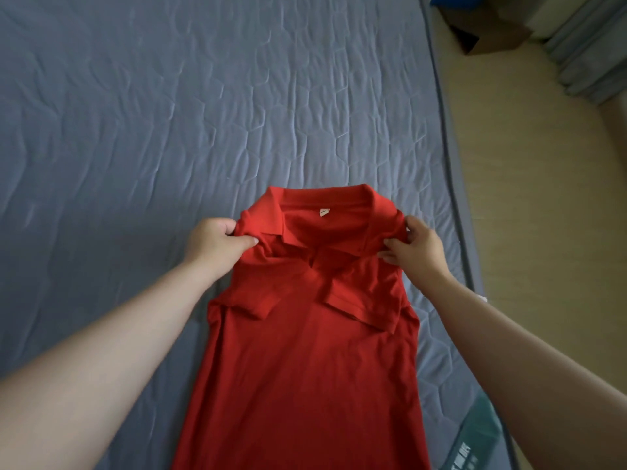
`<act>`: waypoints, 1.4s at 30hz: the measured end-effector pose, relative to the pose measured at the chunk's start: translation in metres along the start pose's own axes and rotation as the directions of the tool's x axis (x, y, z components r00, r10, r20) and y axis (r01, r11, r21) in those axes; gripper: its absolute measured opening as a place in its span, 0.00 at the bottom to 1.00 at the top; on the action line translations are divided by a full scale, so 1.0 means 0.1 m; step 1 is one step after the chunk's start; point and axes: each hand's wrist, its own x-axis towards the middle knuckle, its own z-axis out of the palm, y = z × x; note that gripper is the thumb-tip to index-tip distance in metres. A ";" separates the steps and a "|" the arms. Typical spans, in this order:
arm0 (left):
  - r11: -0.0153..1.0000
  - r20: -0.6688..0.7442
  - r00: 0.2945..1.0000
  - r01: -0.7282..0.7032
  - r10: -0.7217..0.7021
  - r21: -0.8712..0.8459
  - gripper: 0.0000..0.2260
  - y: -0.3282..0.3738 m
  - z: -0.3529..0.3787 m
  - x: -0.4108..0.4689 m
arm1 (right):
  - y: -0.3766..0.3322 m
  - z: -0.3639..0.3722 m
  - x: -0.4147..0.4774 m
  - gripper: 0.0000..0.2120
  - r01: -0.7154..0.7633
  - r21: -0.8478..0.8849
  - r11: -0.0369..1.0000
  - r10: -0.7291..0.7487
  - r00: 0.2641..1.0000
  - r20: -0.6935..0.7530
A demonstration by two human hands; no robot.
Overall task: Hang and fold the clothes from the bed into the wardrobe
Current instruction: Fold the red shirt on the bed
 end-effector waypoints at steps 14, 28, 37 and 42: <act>0.636 0.161 0.915 0.375 -0.369 -0.675 0.21 -0.48 0.20 -1.40 | 0.48 -0.16 -1.15 0.32 -0.189 0.069 0.979 0.188 0.982 0.022; 0.740 0.151 0.839 0.534 -0.523 -0.409 0.15 -1.85 0.57 -2.30 | 2.07 -0.13 -2.29 0.17 -0.332 -0.212 0.919 0.357 0.929 0.093; 0.549 0.248 0.674 0.722 -0.696 -0.422 0.28 -1.94 0.58 -2.02 | 2.21 0.27 -2.21 0.39 -0.686 0.096 0.721 0.692 0.720 -0.053; 0.450 0.313 0.602 0.777 -0.734 -0.441 0.27 -1.88 0.73 -1.95 | 2.21 0.34 -2.26 0.34 -0.633 -0.022 0.774 0.633 0.774 -0.017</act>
